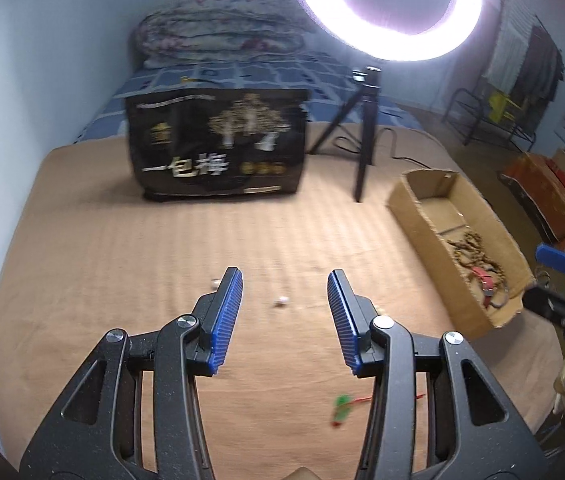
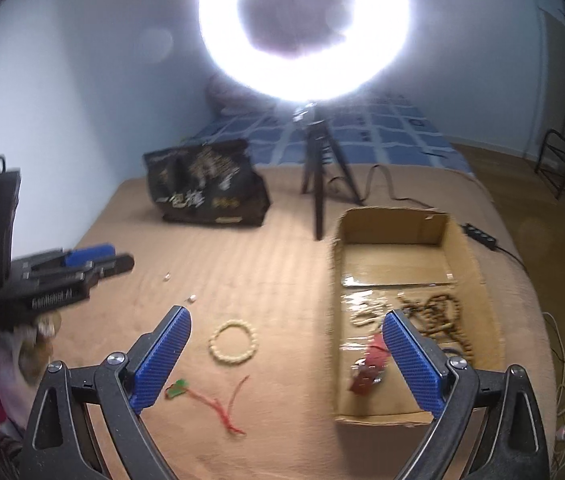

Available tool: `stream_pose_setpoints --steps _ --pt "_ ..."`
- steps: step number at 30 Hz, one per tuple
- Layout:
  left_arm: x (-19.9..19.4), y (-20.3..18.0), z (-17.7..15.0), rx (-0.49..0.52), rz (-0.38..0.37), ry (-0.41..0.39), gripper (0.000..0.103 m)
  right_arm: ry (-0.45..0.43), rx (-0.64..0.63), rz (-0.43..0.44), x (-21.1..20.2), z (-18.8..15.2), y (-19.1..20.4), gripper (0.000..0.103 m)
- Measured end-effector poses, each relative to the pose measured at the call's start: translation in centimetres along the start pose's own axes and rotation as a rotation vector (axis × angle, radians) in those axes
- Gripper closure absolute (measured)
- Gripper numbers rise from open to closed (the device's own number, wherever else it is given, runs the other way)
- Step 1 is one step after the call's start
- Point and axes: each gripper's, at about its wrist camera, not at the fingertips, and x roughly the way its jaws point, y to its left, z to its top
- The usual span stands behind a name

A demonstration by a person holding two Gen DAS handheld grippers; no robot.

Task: Organize jewelry
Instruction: 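Withdraw both tools from the box back toward the cream bead bracelet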

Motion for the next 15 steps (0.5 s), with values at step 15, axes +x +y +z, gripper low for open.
stream_pose_setpoints --steps 15 --pt "4.2 7.3 -1.4 -0.049 0.055 0.058 0.058 0.148 -0.103 0.078 7.0 -2.2 5.0 0.011"
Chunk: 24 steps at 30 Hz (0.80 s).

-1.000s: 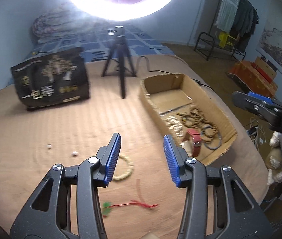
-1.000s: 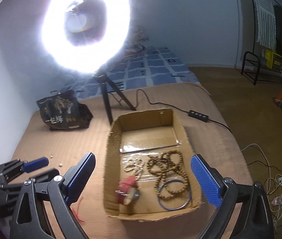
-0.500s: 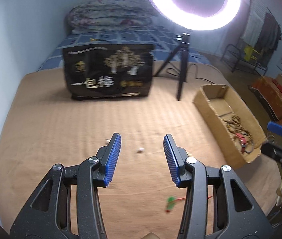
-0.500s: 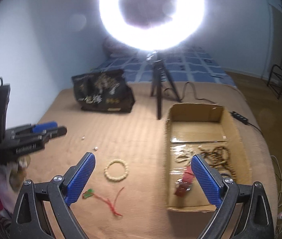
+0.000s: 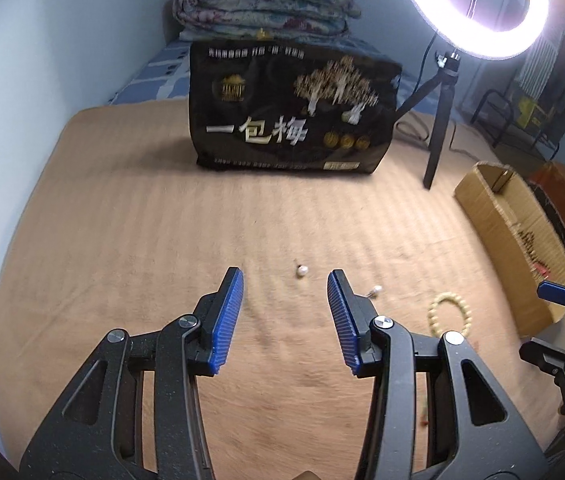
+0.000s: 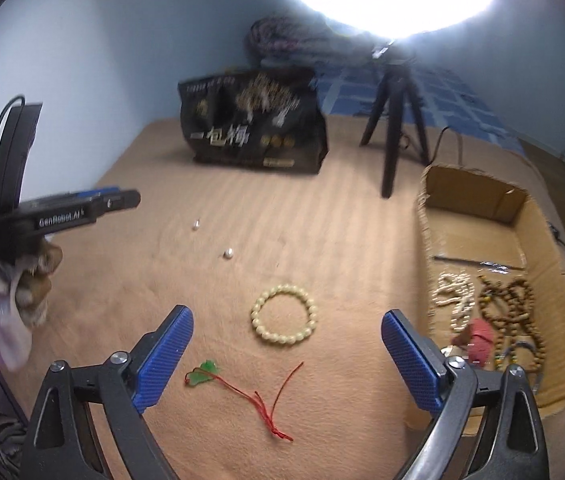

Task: Organize jewelry
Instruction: 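Withdraw both tools from the box back toward the cream bead bracelet, then close the right tool on the cream bead bracelet while the left tool grasps a pearl stud earring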

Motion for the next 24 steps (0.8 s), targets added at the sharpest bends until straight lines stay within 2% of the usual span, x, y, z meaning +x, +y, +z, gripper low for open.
stream_pose_setpoints --steps 1,3,6,10,12,18,20,24 --pt "0.6 0.0 -0.2 0.012 0.002 0.009 0.059 0.019 -0.011 0.005 0.7 -0.1 0.3 0.013" --pt "1.6 -0.2 -0.4 0.040 0.006 0.026 0.069 0.046 -0.030 0.008 1.9 -0.4 0.6 0.018" --pt "2.9 -0.7 -0.8 0.079 0.000 0.041 0.069 0.091 -0.055 0.017 3.7 -0.6 0.9 0.027" --pt "4.6 -1.5 -0.9 0.112 -0.008 0.056 0.069 0.113 -0.064 0.010 5.2 -0.9 1.0 0.030" --pt "5.4 -1.7 -0.8 0.117 -0.013 0.065 0.074 0.127 -0.062 0.020 5.8 -0.9 0.9 0.037" --pt "7.3 -1.7 -0.6 0.097 -0.022 0.077 0.076 0.159 -0.084 0.027 7.3 -1.2 1.2 0.053" --pt "7.7 -1.8 -0.5 0.089 -0.029 0.082 0.081 0.165 -0.096 0.026 7.7 -1.1 1.4 0.056" --pt "8.3 -2.0 -0.4 0.095 -0.029 0.086 0.082 0.169 -0.109 0.026 8.2 -1.1 1.6 0.058"
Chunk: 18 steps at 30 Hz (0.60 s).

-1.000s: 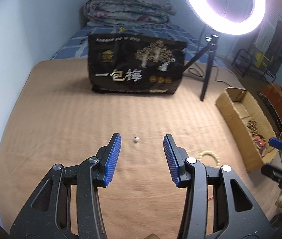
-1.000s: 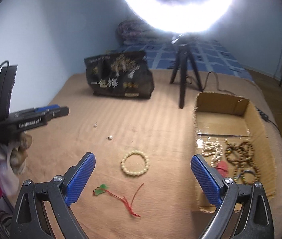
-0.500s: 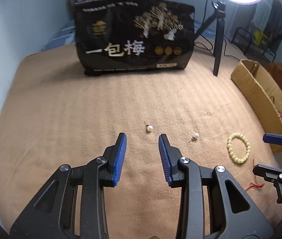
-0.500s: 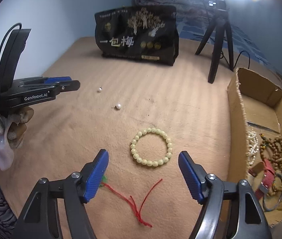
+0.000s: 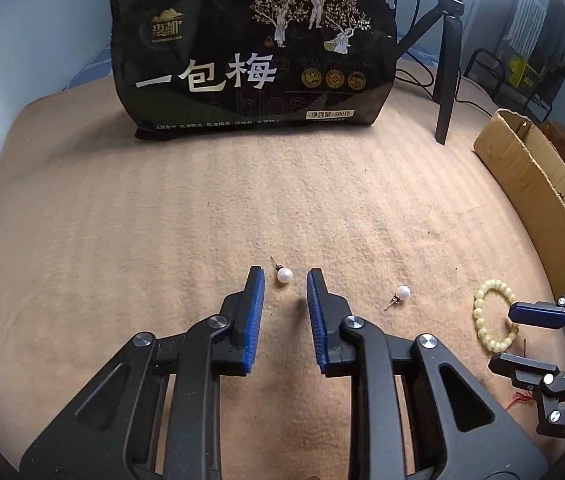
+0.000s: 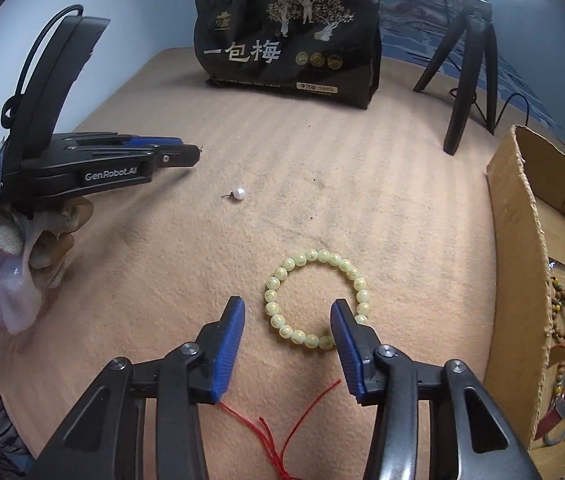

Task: Organize jewelry
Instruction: 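Close the right tool on the cream bead bracelet while the left tool grasps a pearl stud earring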

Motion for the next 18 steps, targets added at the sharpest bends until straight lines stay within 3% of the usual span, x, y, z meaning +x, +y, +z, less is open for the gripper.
stream_pose_setpoints --steps 12,18 --pt "1.3 -0.5 0.1 0.009 0.016 0.012 0.096 0.014 -0.031 -0.023 1.0 0.5 0.3 0.066" --pt "1.4 -0.3 0.0 0.006 0.014 0.006 0.097 0.026 -0.055 -0.035 1.5 0.6 0.6 0.080"
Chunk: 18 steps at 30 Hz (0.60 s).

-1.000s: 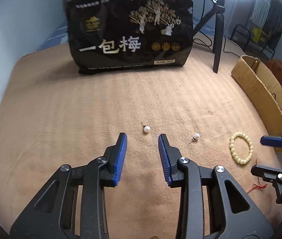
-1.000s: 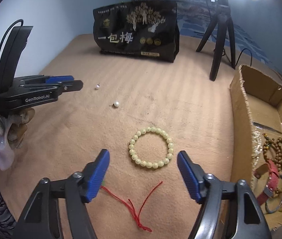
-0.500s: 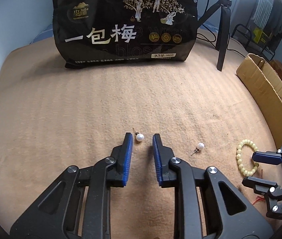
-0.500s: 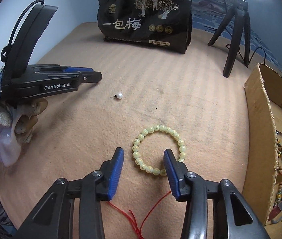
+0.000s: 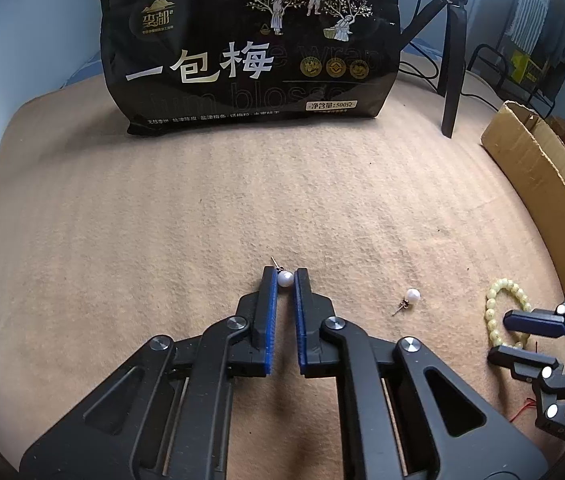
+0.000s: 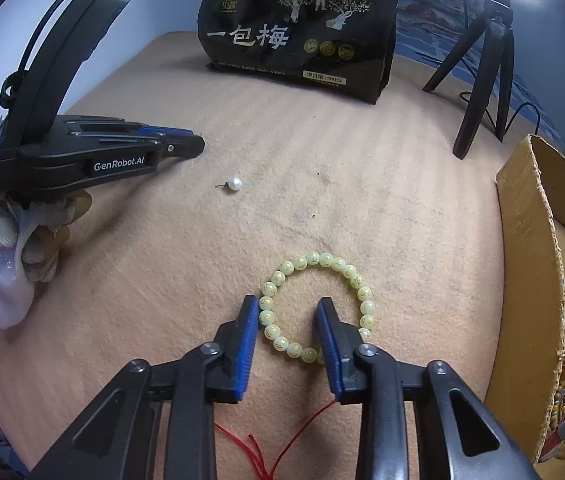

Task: Organize jewelry
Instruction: 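Close the right tool on the cream bead bracelet while the left tool grasps a pearl stud earring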

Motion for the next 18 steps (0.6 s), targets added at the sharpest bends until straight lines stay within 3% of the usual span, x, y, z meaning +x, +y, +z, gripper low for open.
stream_pose_setpoints --steps 4,18 --pt "-0.1 0.2 0.0 -0.005 0.010 -0.006 0.097 0.002 -0.020 -0.008 0.1 0.1 0.4 0.095" --pt "-3.5 1.9 0.2 -0.045 0.031 -0.049 0.097 -0.063 0.000 0.000 -2.4 0.7 -0.1 0.098"
